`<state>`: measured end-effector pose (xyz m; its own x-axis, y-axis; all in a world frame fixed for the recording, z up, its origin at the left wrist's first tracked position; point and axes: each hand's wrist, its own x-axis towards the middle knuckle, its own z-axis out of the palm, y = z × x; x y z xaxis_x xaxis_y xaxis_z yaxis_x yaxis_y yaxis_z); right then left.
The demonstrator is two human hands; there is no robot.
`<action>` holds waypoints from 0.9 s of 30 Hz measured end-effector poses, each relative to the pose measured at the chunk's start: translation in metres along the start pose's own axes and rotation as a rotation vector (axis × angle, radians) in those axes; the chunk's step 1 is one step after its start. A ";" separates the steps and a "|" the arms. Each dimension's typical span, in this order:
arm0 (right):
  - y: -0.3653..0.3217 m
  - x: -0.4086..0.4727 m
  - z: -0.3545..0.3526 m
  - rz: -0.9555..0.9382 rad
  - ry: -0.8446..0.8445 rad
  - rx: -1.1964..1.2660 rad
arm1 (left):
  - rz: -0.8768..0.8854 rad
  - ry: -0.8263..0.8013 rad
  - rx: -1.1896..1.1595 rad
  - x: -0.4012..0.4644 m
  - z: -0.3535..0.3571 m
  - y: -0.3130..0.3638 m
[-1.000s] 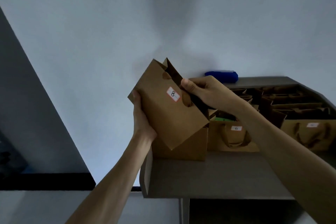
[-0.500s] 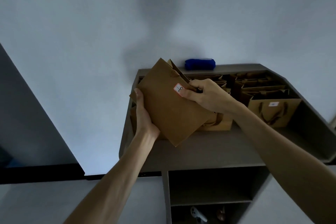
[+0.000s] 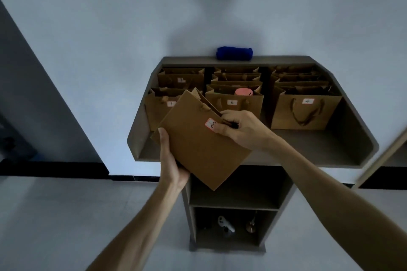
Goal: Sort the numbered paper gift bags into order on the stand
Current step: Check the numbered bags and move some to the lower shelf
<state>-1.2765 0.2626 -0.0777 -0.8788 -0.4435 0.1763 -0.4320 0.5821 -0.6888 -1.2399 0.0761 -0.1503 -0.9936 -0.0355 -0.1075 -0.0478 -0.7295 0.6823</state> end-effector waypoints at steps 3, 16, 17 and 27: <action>0.013 -0.015 0.016 0.027 -0.074 0.072 | -0.004 0.046 -0.002 -0.018 -0.014 -0.018; 0.077 -0.083 0.090 0.132 -0.232 0.151 | -0.171 0.256 -0.052 -0.074 -0.079 -0.111; 0.088 -0.085 0.098 0.144 -0.244 0.146 | -0.189 0.262 -0.049 -0.073 -0.085 -0.120; 0.192 -0.077 0.146 0.262 -0.125 0.057 | -0.337 0.244 -0.008 0.006 -0.144 -0.206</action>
<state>-1.2622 0.3096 -0.3264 -0.9257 -0.3654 -0.0981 -0.1784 0.6502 -0.7386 -1.2211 0.1281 -0.3959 -0.8691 0.0458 -0.4925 -0.3640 -0.7334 0.5741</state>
